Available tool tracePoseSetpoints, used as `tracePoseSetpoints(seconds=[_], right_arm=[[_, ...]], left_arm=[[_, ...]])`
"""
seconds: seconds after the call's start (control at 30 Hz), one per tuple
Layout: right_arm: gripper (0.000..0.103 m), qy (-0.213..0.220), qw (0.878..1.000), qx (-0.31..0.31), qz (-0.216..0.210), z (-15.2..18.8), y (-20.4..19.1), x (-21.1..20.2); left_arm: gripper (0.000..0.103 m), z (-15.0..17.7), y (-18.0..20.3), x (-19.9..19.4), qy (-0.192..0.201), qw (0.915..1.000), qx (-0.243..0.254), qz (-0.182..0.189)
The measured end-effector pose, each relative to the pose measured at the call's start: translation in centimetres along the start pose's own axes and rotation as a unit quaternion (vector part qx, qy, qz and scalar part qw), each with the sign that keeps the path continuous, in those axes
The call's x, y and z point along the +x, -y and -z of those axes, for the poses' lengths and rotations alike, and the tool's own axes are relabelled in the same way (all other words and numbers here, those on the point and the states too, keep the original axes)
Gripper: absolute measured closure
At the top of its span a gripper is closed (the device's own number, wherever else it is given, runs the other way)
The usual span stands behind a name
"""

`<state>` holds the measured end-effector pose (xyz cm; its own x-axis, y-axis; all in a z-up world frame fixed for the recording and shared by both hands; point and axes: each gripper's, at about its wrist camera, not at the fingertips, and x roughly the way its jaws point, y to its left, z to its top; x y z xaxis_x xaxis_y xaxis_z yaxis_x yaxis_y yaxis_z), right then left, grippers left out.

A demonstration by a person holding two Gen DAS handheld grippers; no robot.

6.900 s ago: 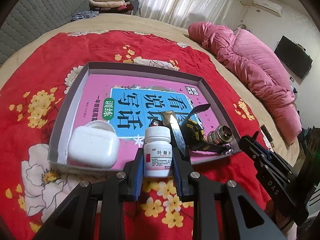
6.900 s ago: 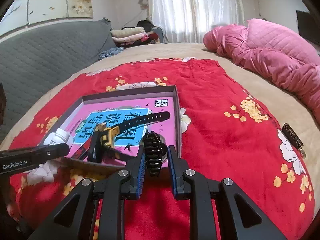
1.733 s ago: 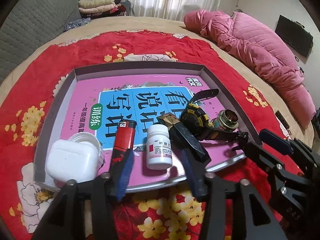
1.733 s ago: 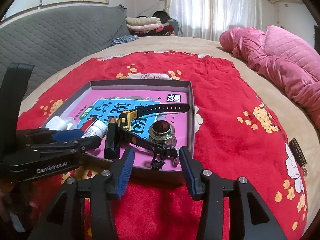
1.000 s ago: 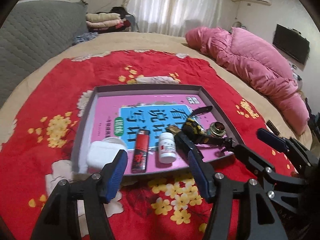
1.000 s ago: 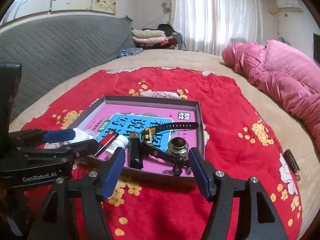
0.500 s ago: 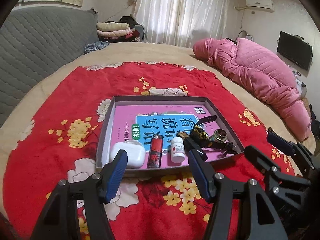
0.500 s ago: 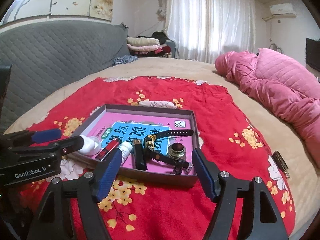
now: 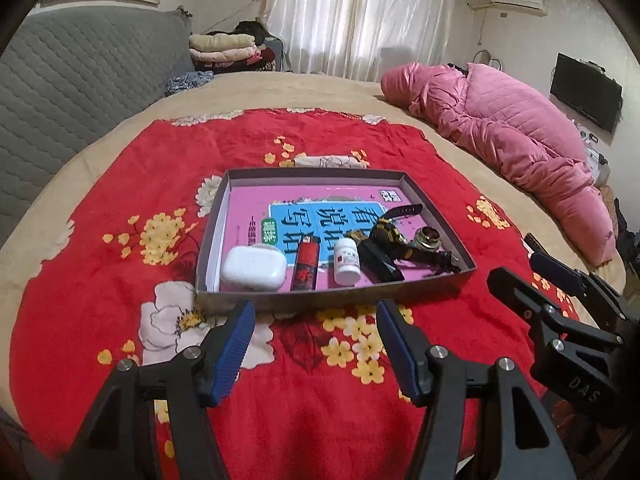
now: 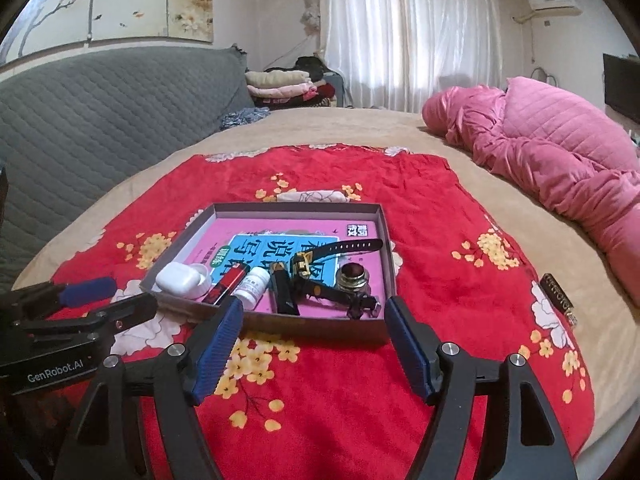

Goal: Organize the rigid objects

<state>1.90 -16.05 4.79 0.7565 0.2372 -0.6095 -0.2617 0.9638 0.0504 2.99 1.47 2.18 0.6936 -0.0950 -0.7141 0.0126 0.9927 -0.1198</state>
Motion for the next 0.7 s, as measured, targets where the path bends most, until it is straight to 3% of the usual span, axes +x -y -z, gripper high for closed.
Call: tracePoseSetpoints(seconds=[0.7], right_arm=[[0.028, -0.042, 0.999, 0.007, -0.017, 2.5, -0.8, 2.7]], left_arm=[[0.040, 1.4, -1.4, 1.7, -0.017, 0.9996, -0.018, -0.016]])
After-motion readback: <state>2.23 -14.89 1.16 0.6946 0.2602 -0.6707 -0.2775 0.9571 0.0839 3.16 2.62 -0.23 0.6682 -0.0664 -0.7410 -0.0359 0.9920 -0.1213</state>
